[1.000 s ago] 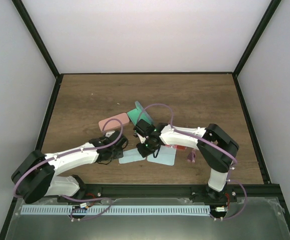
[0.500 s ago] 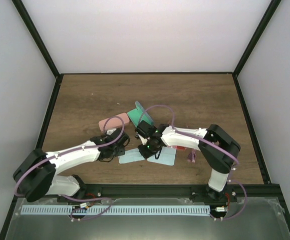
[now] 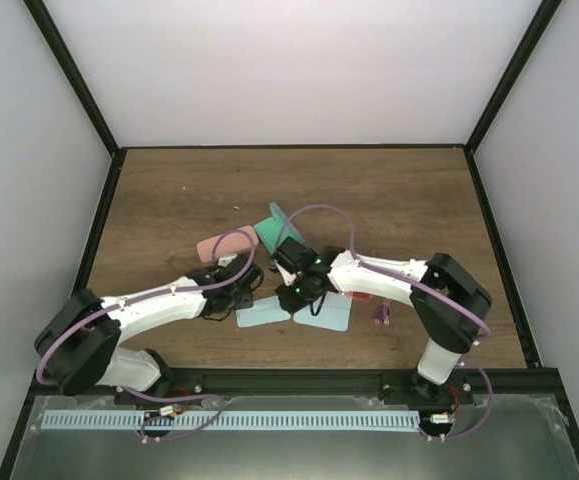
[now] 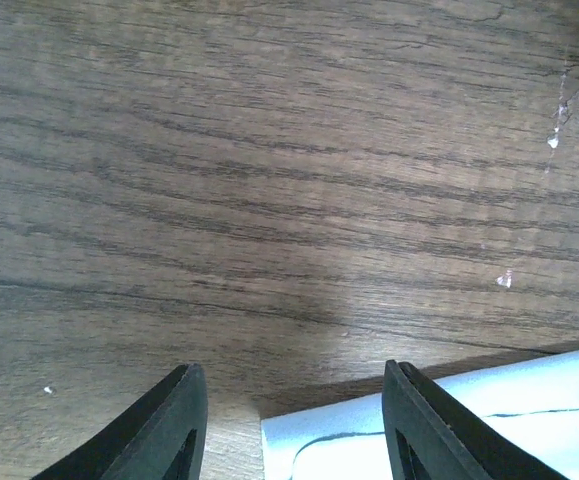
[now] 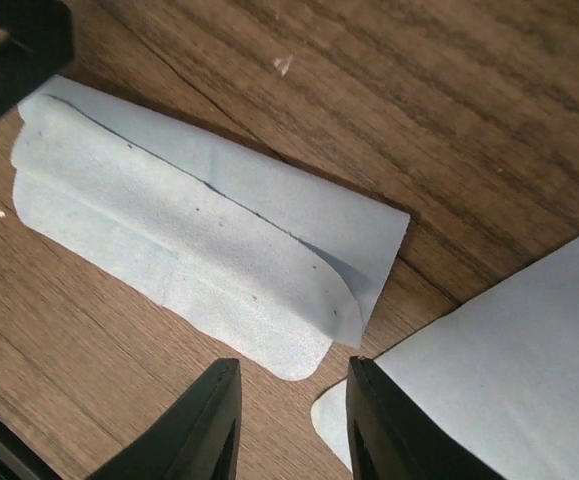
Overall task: Organize the sunglasses
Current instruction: Fold the glasses cleaning cloth at the center of the board.
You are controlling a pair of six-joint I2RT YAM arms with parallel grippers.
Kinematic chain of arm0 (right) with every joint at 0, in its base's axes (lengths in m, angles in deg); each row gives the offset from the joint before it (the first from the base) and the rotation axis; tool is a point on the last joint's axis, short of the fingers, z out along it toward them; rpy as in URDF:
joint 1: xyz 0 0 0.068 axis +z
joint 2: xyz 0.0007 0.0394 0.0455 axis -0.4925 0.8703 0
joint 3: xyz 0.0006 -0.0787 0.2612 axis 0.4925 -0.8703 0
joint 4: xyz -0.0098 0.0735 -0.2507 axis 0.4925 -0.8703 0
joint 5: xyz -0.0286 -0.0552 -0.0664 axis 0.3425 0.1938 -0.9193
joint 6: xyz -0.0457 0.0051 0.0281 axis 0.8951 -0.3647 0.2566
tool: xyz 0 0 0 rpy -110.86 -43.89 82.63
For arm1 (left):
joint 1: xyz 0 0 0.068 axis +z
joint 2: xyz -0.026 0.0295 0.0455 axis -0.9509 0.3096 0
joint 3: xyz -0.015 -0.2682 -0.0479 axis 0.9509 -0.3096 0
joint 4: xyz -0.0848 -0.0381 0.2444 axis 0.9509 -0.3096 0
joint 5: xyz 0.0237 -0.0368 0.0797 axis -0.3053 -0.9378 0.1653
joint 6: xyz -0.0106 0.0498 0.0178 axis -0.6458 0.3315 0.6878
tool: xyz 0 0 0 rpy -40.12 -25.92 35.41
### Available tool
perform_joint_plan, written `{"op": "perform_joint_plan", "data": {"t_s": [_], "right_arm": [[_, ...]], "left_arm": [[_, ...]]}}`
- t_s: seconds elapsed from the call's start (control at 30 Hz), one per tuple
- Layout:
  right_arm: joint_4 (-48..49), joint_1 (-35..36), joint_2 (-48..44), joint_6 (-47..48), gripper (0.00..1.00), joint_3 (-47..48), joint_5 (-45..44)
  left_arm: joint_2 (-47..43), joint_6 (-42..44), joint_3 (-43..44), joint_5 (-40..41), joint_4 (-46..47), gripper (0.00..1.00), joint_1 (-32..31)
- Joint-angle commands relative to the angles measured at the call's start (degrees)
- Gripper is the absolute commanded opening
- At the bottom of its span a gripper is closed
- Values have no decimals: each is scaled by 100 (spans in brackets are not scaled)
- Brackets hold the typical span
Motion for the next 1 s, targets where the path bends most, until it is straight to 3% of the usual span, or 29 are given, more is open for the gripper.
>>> {"op": "perform_joint_plan", "data": {"t_s": [0.0, 0.13, 0.27, 0.37, 0.47, 0.97], "right_arm": [[-15, 10, -153, 15, 33, 83, -145], [35, 5, 90, -6, 32, 298, -87], [175, 10, 275, -66, 20, 460, 119], [200, 10, 450, -73, 9, 614, 144], [238, 9, 631, -58, 3, 789, 192], [393, 10, 1227, -60, 2, 1066, 448]], "left_arm": [[87, 154, 140, -52, 148, 48, 14], [196, 198, 149, -178, 226, 18, 18], [348, 247, 176, -207, 240, 5, 18], [440, 296, 210, -249, 268, 4, 22], [538, 342, 225, -298, 304, 4, 14], [991, 427, 301, -489, 187, 4, 18]]}}
